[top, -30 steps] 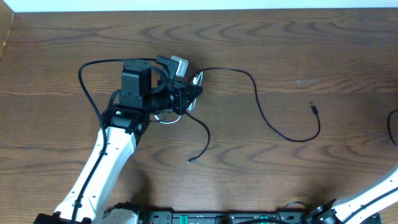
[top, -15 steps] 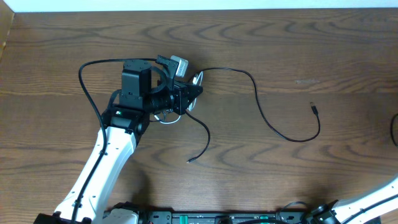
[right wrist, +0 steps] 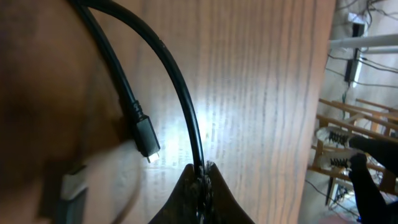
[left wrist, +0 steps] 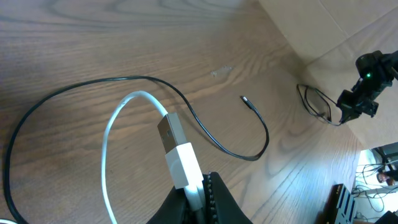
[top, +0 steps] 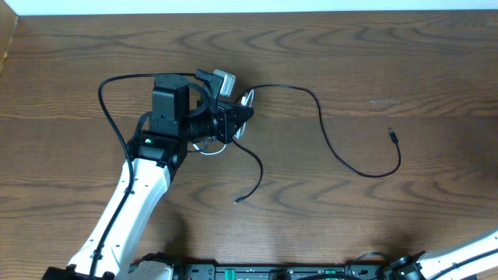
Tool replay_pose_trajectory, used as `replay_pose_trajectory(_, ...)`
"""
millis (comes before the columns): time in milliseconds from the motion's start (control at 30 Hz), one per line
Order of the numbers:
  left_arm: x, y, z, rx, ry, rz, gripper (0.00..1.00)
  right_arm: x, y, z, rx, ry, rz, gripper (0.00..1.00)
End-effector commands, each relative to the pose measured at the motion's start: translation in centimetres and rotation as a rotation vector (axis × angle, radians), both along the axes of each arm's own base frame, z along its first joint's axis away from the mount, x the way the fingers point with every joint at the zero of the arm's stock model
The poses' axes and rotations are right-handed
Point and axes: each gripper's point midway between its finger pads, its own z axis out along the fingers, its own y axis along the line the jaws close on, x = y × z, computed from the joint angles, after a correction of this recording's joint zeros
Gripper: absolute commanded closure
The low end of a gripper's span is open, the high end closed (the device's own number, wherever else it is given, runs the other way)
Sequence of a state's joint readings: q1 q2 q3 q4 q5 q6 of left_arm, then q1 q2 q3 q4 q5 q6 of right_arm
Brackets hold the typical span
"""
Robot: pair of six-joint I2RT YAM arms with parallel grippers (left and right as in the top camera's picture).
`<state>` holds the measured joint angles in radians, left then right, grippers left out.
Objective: Untangle cables
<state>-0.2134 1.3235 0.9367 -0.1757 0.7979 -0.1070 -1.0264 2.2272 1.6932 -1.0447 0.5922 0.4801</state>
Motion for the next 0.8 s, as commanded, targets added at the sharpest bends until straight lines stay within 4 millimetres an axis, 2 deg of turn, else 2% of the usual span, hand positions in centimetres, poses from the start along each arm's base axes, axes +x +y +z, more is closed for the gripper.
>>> replay_pose_trajectory(0, 0.0, 0.0, -0.5, 0.011, 0.004, -0.002, 0.92, -1.6, -0.6, 1.4, -0.056, 0.011, -0.061, 0.99)
replay_pose_trajectory(333, 0.3, 0.3, -0.8, 0.032, -0.007, 0.014, 0.92, -4.0, -0.9, 1.2, -0.051, -0.005, -0.143, 0.99)
replay_pose_trajectory(500, 0.3, 0.3, -0.8, 0.032, -0.007, 0.014, 0.92, -5.9, -1.1, 0.9, -0.042, -0.033, -0.212, 0.99)
replay_pose_trajectory(767, 0.4, 0.3, -0.8, 0.031, -0.008, 0.014, 0.93, -7.4, -1.3, 0.5, -0.023, -0.078, -0.264, 0.99)
